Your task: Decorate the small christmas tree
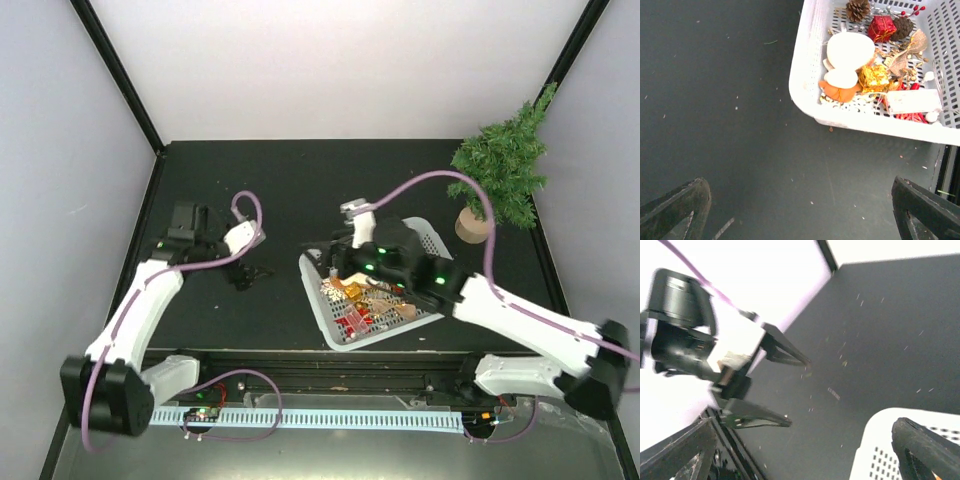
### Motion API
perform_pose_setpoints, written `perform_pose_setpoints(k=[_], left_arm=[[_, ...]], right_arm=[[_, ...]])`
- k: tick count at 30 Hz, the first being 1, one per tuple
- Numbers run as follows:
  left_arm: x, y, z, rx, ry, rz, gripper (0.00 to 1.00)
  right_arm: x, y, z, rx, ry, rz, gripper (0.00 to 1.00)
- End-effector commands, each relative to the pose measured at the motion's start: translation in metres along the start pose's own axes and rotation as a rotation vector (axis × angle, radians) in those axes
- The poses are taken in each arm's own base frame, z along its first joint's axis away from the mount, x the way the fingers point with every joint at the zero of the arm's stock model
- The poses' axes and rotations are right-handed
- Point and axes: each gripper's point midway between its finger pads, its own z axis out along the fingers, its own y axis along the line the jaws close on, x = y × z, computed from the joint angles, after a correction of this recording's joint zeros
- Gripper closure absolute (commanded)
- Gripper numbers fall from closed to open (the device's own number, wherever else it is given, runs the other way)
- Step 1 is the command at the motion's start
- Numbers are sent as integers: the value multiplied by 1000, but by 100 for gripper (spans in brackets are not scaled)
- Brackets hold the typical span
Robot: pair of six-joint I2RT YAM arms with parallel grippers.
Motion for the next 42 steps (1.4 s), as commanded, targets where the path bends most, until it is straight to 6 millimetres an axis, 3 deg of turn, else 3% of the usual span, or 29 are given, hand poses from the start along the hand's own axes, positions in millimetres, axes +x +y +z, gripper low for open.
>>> perform_pose_setpoints(k=[1,4,8,12,17,22,24,29,31,36,40,42], left_arm=[[-47,6,17,115,-57,128,1],[-59,5,50,138,2,204,1],[-71,-8,94,216,81,272,1],[-57,-14,143,297,219,257,1],[-46,3,181,212,305,271,1],[-45,7,187,195,304,264,6],[-43,5,186,205,316,259,18],[-32,3,182,208,339,261,60],[-31,0,180,215,340,259,72],[-31,6,167,179,335,236,85],[-28,19,146,141,323,180,98],[-25,28,132,115,306,145,98]], right_arm=[[-28,-26,-61,164,-164,-45,4],[-32,-38,-95,231,-218,-40,4],[-28,-52,-122,296,-239,-34,4],[-26,-55,-139,299,-254,-41,3],[-17,-53,-142,257,-249,-45,3],[-10,-60,-140,277,-239,-60,3],[-9,-62,-140,287,-245,-65,3],[-8,-66,-140,302,-254,-73,3],[-7,-67,-139,302,-254,-73,3],[-7,-67,-142,301,-260,-72,3],[-9,-68,-150,309,-272,-71,3],[-10,-69,-155,312,-286,-70,3]])
